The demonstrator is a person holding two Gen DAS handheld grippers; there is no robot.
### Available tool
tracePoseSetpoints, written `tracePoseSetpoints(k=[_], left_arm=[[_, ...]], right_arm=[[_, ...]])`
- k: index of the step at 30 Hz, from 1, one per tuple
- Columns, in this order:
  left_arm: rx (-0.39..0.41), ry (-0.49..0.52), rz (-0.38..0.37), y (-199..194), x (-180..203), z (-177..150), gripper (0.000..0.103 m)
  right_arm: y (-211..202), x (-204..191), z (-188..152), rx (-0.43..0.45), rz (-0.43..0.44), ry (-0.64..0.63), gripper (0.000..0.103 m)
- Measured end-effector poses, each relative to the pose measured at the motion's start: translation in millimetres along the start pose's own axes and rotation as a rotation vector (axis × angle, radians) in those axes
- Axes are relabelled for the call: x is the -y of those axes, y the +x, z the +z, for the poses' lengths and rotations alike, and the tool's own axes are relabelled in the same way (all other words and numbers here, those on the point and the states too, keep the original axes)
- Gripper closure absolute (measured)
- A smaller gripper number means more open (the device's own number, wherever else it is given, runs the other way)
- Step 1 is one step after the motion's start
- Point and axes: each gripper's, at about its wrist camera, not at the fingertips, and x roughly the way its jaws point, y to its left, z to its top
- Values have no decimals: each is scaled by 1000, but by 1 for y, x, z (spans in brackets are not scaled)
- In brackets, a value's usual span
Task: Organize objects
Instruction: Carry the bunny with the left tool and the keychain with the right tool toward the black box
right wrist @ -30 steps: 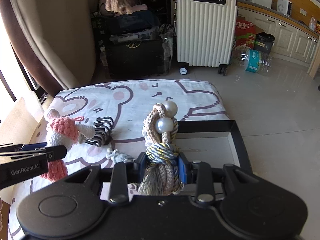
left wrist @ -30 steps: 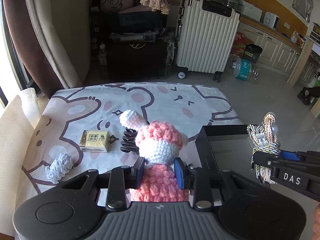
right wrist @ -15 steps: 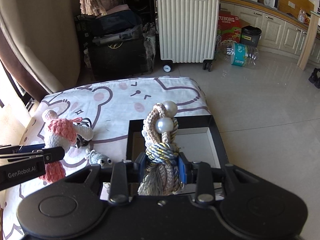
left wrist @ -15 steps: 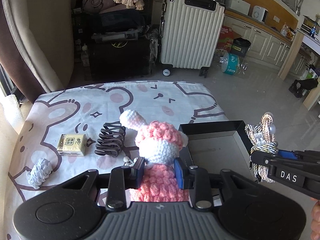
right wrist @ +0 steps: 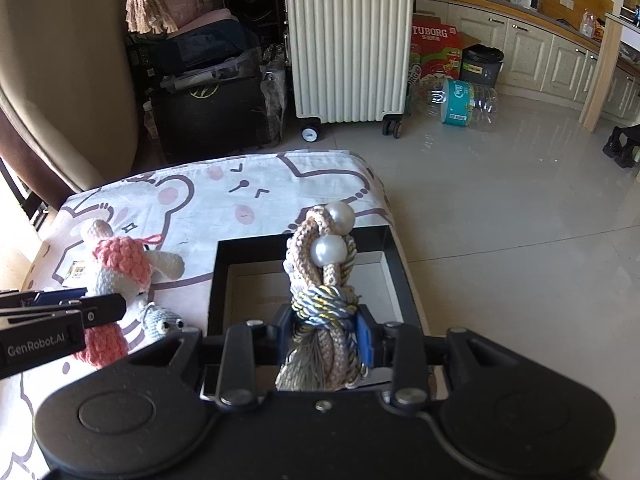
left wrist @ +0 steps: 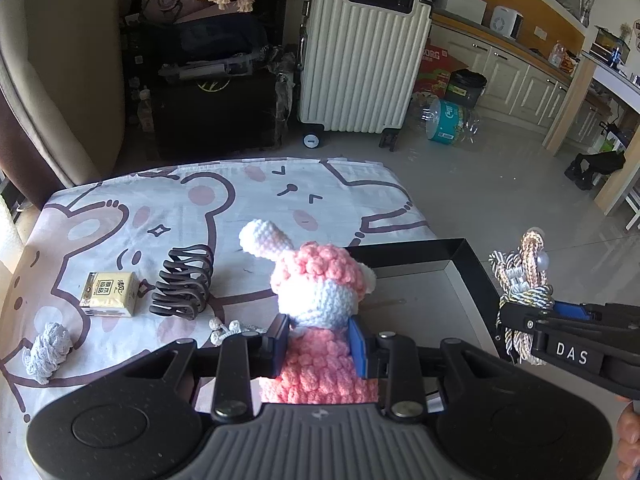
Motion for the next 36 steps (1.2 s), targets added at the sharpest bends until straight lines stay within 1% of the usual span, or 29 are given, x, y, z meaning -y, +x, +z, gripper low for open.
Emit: tracePoseSetpoints(k=[9, 14, 19, 23, 30, 33, 36], left_arm=[[7, -20, -49, 17, 9, 5, 70], [34, -68, -136, 26, 12, 9, 70], [50, -88, -195, 36, 18, 13, 70], [19, -160, -236, 52, 16, 12, 70], [-46, -277, -252, 84, 11, 3, 70], [-83, -306, -264, 93, 12, -2, 70], [-113, -307, -261, 99, 15, -6, 70]], right_arm=[[12, 15, 2, -3, -20, 15, 69], [16, 22, 5, 26, -34, 30, 69], [23, 27, 9, 45, -36, 41, 69], [35, 30, 8, 30, -36, 40, 69], [54, 31, 6, -2, -21, 41, 69], [63, 31, 5, -22, -10, 44, 69], [71, 30, 2, -40, -2, 39, 69]])
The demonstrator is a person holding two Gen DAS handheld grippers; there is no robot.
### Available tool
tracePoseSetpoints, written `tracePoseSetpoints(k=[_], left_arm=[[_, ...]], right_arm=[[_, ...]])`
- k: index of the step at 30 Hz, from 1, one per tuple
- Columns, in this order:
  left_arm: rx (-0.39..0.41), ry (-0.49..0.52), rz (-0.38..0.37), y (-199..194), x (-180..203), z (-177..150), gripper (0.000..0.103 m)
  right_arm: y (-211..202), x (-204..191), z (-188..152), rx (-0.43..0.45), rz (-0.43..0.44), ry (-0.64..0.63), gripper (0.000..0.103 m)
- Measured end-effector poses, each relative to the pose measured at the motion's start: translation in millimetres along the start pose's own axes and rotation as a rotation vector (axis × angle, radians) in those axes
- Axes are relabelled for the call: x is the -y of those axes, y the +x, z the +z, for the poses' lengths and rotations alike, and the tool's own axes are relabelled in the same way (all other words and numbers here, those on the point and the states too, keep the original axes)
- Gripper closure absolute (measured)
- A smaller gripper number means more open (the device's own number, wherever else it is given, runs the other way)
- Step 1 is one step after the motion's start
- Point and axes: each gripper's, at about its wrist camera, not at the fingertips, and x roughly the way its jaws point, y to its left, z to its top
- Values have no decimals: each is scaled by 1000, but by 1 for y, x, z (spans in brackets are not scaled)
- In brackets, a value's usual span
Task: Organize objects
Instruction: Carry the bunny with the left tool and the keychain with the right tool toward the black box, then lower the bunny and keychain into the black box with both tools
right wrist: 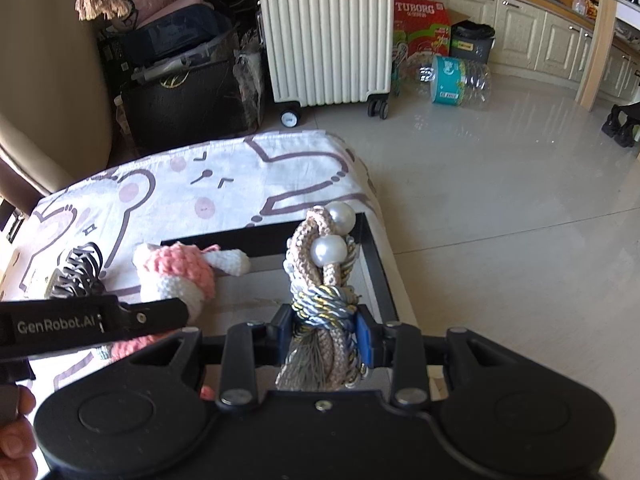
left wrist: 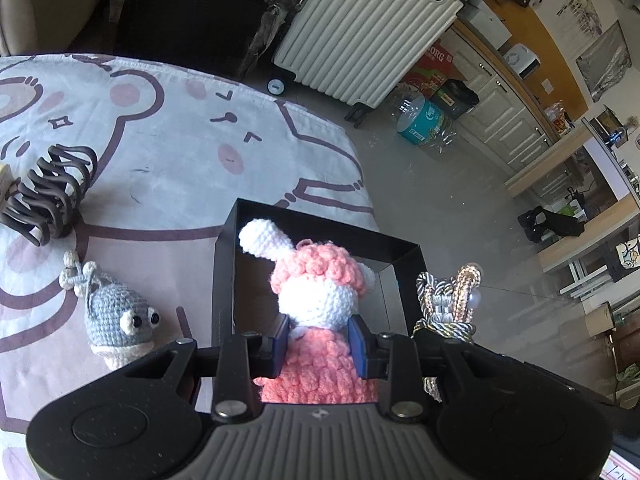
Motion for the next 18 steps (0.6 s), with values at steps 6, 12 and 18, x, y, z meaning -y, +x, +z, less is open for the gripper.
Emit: tracePoseSetpoints(k=[6, 12, 18], left_arm=[[-31, -14, 25, 6, -7, -5, 69], [-13, -13, 32, 0, -16, 1, 60], [-8, 4, 38, -7, -15, 5, 59]], right_arm=[[18, -5, -7, -50, 18, -18, 69], [32, -9, -12, -97, 34, -21, 69], [43, -11, -16, -137, 34, -18, 69]])
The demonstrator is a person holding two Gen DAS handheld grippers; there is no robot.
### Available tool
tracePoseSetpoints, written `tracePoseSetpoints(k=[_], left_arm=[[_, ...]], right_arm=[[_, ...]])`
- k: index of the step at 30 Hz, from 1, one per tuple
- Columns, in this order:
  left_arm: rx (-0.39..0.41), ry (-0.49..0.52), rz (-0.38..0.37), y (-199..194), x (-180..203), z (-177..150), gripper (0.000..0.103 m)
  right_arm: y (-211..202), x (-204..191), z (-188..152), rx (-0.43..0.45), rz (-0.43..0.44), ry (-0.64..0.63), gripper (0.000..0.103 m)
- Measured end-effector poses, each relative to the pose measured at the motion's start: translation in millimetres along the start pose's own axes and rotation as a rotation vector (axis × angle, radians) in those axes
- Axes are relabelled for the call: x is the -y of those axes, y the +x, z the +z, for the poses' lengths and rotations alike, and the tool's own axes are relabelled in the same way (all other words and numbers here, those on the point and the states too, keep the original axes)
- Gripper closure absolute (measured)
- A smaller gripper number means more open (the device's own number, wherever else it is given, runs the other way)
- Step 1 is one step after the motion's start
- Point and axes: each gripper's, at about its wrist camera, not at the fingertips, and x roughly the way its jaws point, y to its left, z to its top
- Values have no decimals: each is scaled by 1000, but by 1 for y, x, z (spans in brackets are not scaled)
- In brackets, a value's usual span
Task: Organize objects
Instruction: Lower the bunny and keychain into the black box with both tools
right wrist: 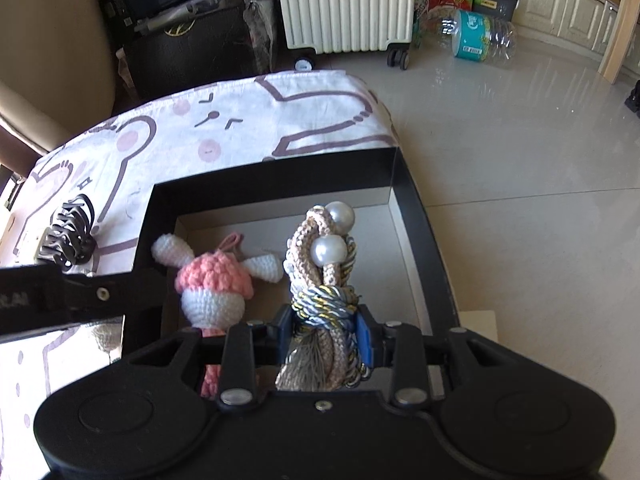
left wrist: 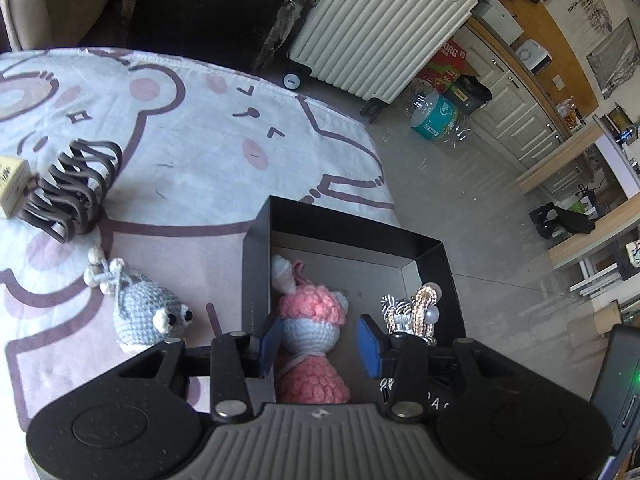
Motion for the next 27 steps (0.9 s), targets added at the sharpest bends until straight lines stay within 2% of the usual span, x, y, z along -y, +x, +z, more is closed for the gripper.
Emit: tracePoseSetpoints(k=[10, 17, 21, 24, 27], left_arm=[[26, 17, 6, -15, -9, 5, 59], [20, 11, 25, -22, -19, 8, 59], [11, 16, 26, -22, -20, 8, 59], [3, 20, 29, -20, -20, 8, 59], [0, 23, 30, -19, -20, 8, 59]], right_arm=[[20, -12, -2, -76, -4, -16, 69], [28, -28, -3, -111, 33, -49, 69], [28, -35, -5, -113, 32, -85, 68], [28, -30, -6, -107, 46, -52, 67], [24, -21, -5, -100, 52, -4, 53]])
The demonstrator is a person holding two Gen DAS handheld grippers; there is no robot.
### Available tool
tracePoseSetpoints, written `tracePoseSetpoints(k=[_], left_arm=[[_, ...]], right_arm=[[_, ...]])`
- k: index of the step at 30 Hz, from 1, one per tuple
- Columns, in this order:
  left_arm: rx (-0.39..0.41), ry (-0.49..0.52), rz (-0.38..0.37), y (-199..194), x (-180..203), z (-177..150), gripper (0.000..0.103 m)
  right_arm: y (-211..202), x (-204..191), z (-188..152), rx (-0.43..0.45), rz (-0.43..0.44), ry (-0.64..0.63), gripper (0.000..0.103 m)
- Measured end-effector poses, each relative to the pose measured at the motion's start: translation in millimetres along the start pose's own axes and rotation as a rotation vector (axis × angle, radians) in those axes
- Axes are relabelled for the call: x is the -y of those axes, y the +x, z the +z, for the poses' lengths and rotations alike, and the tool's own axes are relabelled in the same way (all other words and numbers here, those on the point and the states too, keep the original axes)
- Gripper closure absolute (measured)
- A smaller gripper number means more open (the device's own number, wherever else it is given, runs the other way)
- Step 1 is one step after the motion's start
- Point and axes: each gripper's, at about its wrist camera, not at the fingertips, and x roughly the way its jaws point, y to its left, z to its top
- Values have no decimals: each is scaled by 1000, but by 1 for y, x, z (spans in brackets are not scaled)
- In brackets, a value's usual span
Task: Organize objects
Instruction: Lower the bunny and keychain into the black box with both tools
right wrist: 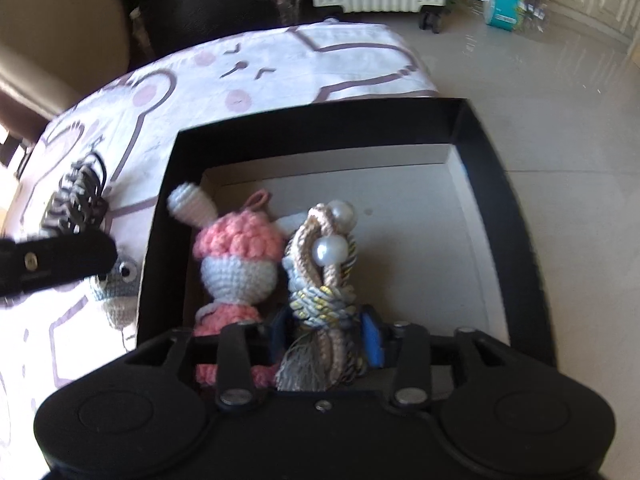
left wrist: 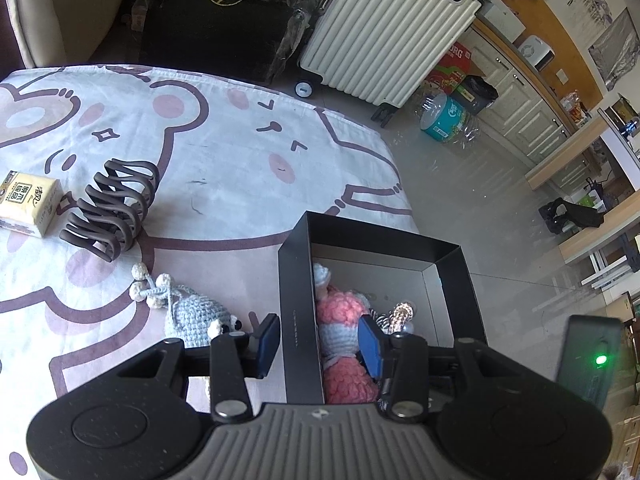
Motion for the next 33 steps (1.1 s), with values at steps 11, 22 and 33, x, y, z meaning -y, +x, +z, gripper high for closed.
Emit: tracePoseSetpoints(k=[11, 22, 33], left_arm=[[-5, 4, -1, 1, 2, -1, 59], [-16, 22, 0, 1, 5, -2, 59], [-13, 68, 29, -6, 9, -4, 59]], right_arm=[[-18, 25, 10, 100, 47, 183, 73], [-10, 8, 6, 33, 75, 70, 70], [-23, 5, 3, 51, 50, 47, 68]])
